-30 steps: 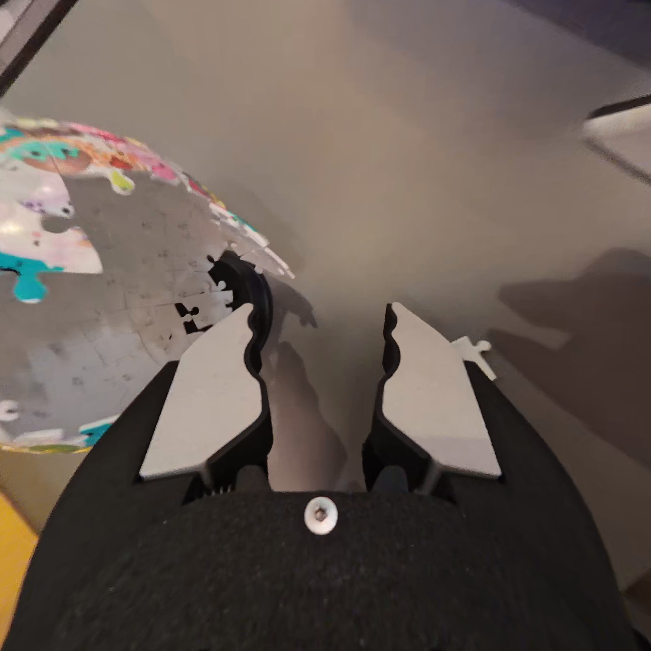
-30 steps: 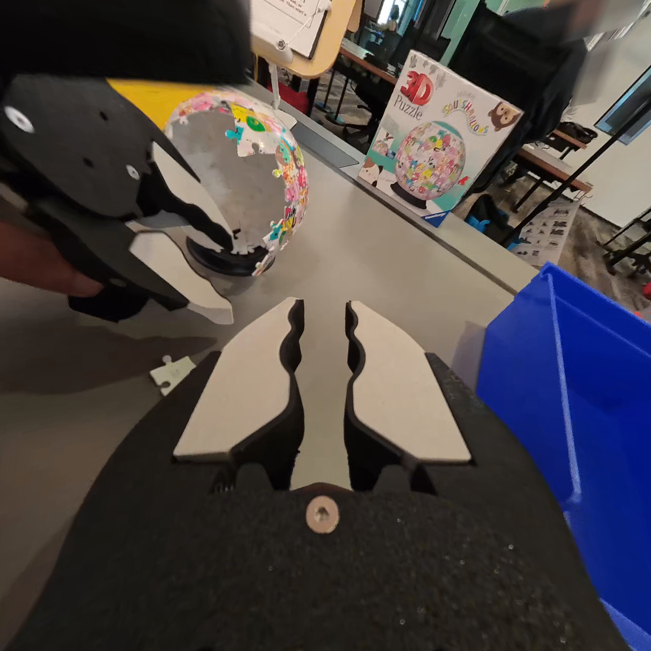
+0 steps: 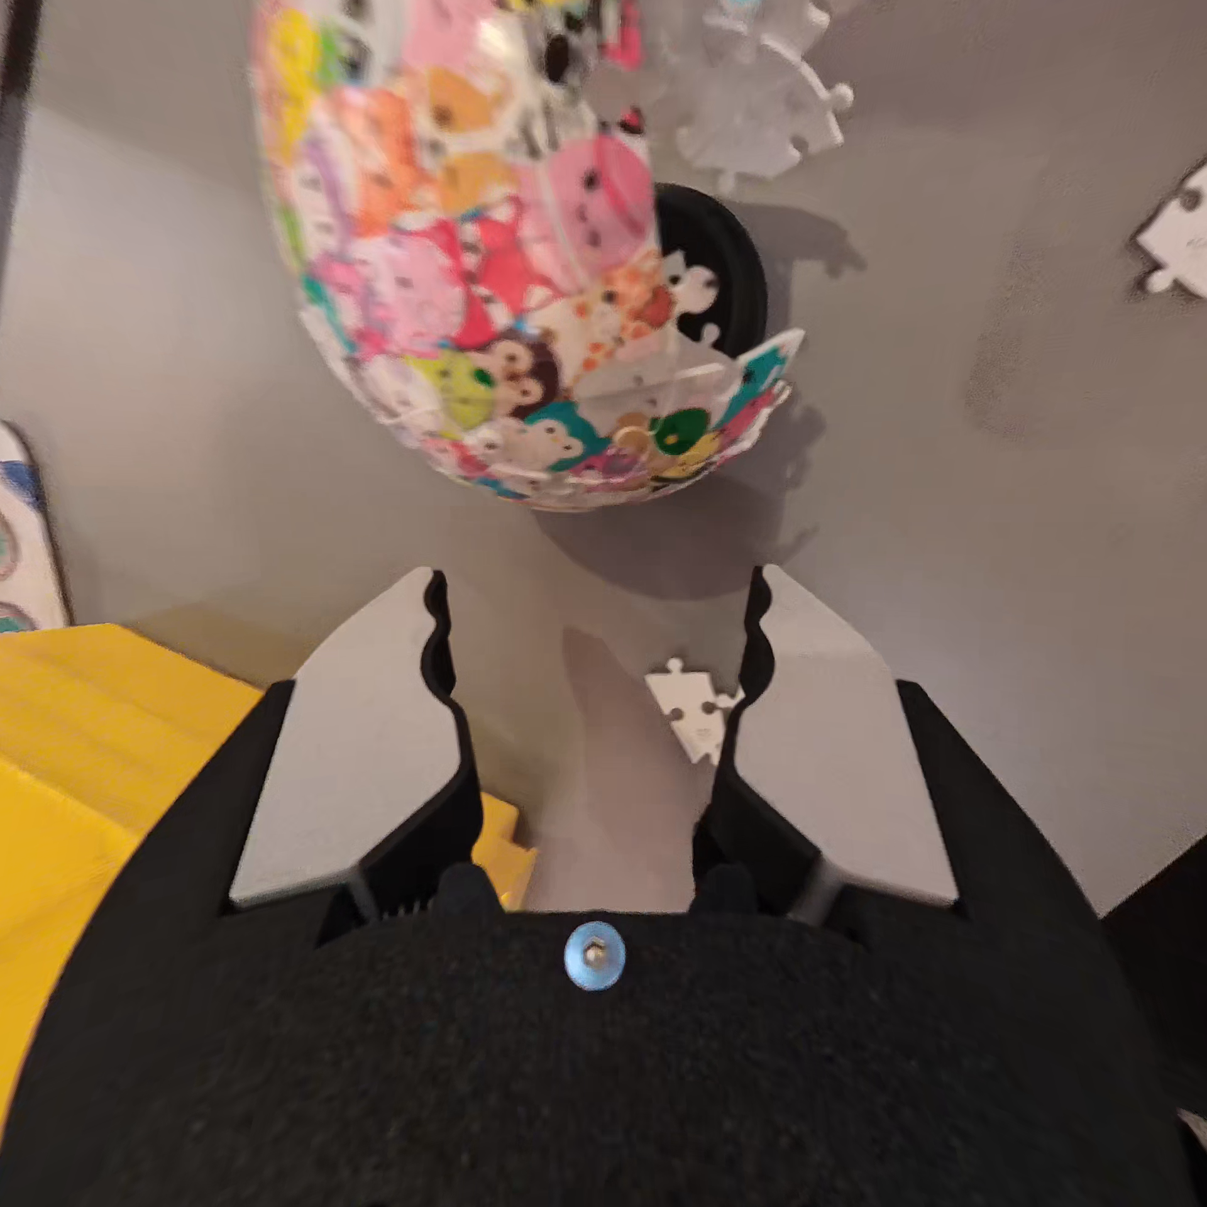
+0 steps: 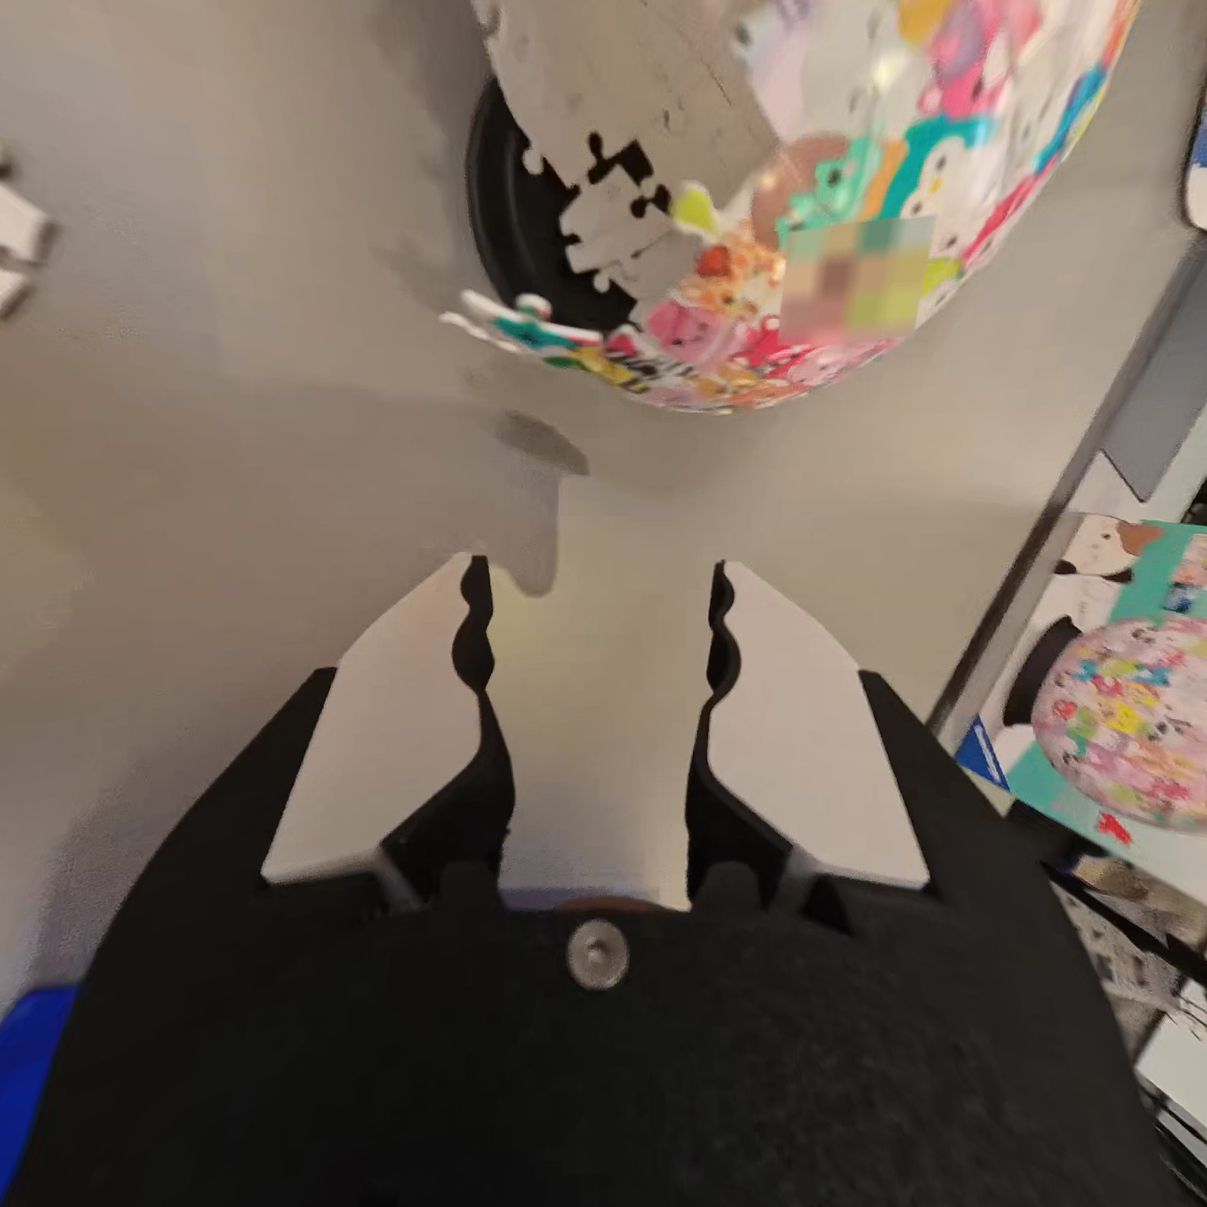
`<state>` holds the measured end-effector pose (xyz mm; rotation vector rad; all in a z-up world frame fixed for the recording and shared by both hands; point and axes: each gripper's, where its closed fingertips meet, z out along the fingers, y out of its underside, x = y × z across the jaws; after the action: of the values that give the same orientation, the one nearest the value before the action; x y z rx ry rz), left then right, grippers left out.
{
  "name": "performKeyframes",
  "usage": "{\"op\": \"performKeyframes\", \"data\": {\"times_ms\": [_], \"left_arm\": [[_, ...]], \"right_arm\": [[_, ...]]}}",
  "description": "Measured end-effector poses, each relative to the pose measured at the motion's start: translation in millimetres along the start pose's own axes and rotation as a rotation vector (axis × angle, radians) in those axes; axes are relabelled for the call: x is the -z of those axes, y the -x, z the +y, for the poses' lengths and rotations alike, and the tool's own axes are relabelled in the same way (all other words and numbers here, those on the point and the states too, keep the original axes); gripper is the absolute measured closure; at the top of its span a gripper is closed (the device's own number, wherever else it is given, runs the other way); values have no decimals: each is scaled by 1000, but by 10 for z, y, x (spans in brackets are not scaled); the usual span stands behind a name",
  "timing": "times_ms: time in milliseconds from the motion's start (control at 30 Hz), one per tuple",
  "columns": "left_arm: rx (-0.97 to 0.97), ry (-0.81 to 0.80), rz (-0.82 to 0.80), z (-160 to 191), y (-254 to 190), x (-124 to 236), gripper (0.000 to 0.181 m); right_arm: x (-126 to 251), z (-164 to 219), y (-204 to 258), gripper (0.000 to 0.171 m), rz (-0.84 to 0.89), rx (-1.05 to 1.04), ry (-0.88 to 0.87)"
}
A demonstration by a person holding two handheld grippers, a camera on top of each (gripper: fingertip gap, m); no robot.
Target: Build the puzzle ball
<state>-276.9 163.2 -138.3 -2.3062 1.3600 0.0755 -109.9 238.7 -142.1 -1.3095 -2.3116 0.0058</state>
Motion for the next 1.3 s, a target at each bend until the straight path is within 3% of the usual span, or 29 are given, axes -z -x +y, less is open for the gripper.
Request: {"op": "performKeyframes", "data": {"times_ms": [133,300,433,633,967,1067,1300], "left_arm": [[0,52,-59,0,13,-167,92],[48,28,-45,-112,35,-291,90],[83,-21,-52,-224,65,-318,88],[176,-79,65,-318,-4,-307,88],[395,-103,406,-279,-96,-223,92],[422,-123,399,-280,-35,-235,92],[425,-166,373,-275,9,-206,96]], "right_arm": [[-235,-116,-268,110,-38,-6,-74],[-331,-341,-198,105,-152,43,-103],[-338,-305,-198,105,-195,18,-81],[-319,-283,-177,106,-287,-83,-106],[-193,-380,-207,113,-611,-209,-77],[-253,-353,-252,109,-677,-252,-46],[-237,-269,-331,108,-650,-273,-39]]}}
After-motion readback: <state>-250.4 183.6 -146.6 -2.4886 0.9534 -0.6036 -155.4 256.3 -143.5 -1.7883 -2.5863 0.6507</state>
